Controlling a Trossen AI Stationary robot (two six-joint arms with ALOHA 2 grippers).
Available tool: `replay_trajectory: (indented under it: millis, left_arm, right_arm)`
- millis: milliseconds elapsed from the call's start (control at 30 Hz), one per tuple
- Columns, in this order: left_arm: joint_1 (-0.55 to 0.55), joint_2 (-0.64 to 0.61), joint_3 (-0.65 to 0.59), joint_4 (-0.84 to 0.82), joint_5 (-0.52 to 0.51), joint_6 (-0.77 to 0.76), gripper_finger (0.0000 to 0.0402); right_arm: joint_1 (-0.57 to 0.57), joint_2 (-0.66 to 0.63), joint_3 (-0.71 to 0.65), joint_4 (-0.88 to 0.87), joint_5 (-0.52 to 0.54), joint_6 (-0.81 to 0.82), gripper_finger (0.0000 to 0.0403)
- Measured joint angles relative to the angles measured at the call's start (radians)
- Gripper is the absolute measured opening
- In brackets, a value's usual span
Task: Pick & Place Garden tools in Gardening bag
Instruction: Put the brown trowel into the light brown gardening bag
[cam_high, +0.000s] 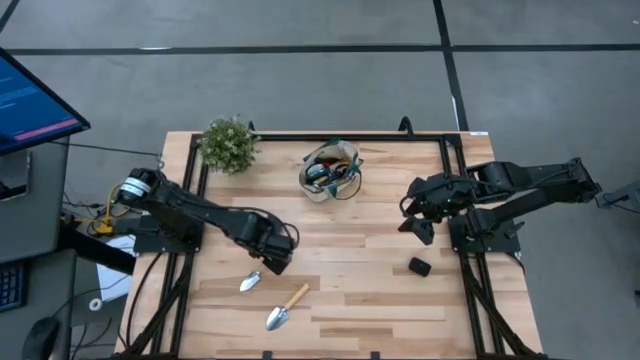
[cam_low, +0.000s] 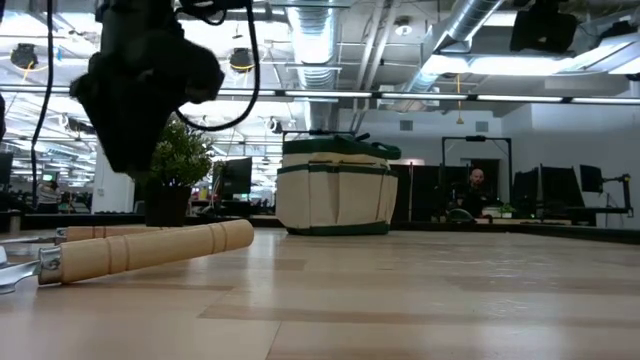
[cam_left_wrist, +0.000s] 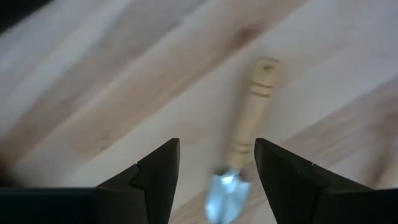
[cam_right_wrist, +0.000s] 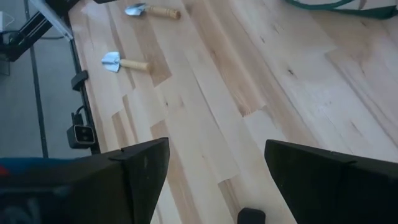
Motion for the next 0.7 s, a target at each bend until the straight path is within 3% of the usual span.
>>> replay_trajectory:
  millis: [167,700]
  left_arm:
    - [-0.028,0.0,-0.043,0.147,-0.002,0.0,0.0208]
    - [-0.074,0.0,-0.138,0.271,-0.009,-0.024,0.0208]
  right_arm:
    - [0.0,0.0,0.0,0.0,-0.028,-0.021,0.0256]
    - [0.0,0.0,0.0,0.0,-0.042,-0.074,0.0256]
